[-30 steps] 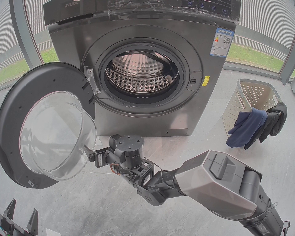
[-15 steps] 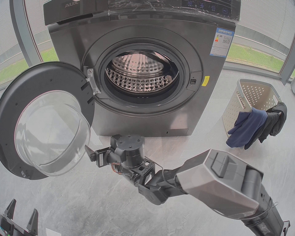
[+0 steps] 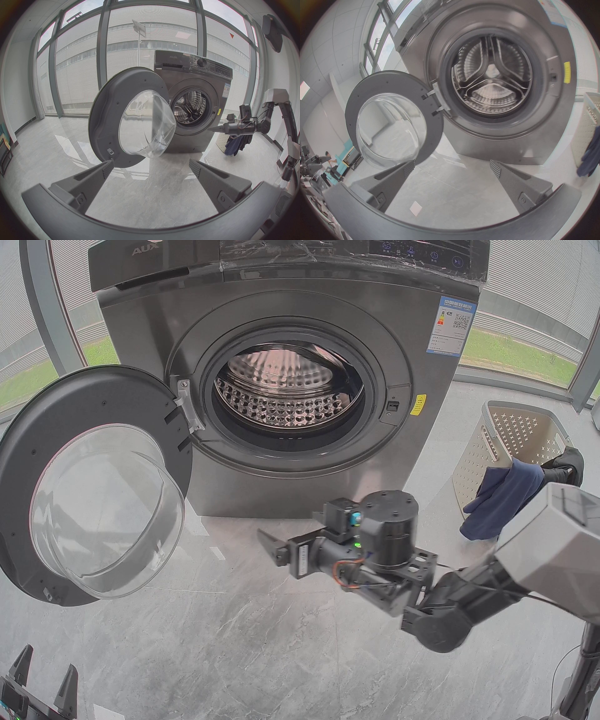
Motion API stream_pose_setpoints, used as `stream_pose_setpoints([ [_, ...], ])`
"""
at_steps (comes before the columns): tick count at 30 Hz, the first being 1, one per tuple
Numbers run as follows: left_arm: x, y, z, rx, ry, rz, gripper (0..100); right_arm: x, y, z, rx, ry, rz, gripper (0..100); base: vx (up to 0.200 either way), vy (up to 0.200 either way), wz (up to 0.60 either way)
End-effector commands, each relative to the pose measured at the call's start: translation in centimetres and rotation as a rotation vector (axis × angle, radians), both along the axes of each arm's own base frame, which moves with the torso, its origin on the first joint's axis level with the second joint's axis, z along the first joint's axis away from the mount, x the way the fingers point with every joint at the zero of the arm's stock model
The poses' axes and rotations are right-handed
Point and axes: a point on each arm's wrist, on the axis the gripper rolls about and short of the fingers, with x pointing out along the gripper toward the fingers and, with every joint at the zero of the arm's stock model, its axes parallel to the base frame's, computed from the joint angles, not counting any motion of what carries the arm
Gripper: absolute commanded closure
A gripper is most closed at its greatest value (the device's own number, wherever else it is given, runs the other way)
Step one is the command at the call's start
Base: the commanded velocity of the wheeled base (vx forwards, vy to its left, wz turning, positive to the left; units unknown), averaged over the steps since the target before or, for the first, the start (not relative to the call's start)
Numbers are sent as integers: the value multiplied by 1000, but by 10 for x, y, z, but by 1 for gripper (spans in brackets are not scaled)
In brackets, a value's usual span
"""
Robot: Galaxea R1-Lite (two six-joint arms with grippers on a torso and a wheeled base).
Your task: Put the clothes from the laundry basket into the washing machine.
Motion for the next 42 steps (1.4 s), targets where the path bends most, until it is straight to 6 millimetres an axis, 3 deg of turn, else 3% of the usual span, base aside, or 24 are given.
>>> stream_pose_setpoints([
  [1, 0, 0, -4, 2, -1, -2, 0, -74, -152, 55, 25, -125, -200, 0, 0, 0, 0],
  [7, 0, 0, -4, 2, 2, -7, 0, -116, -228, 66, -1, -218, -386, 0, 0, 0, 0],
  [12, 0, 0, -4, 2, 2, -7, 0, -157, -257, 49, -21, -218, -464, 0, 0, 0, 0],
  [13, 0, 0, -4, 2, 2, -7, 0, -157, -257, 49, -21, -218, -464, 0, 0, 0, 0],
  [15, 0, 0, -4, 2, 1, -7, 0, -176, -268, 35, -33, -205, -501, 0, 0, 0, 0],
  [18, 0, 0, -4, 2, 1, -7, 0, -192, -276, 35, -35, -206, -535, 0, 0, 0, 0],
  [27, 0, 0, -4, 0, 1, -7, 0, -263, -293, 5, -67, -180, -588, 0, 0, 0, 0],
  [36, 0, 0, -4, 0, 1, -7, 0, -297, -297, -29, -84, -176, -619, 0, 0, 0, 0],
  [42, 0, 0, -4, -1, 1, -5, 0, -298, -297, -34, -107, -138, -695, 0, 0, 0, 0],
])
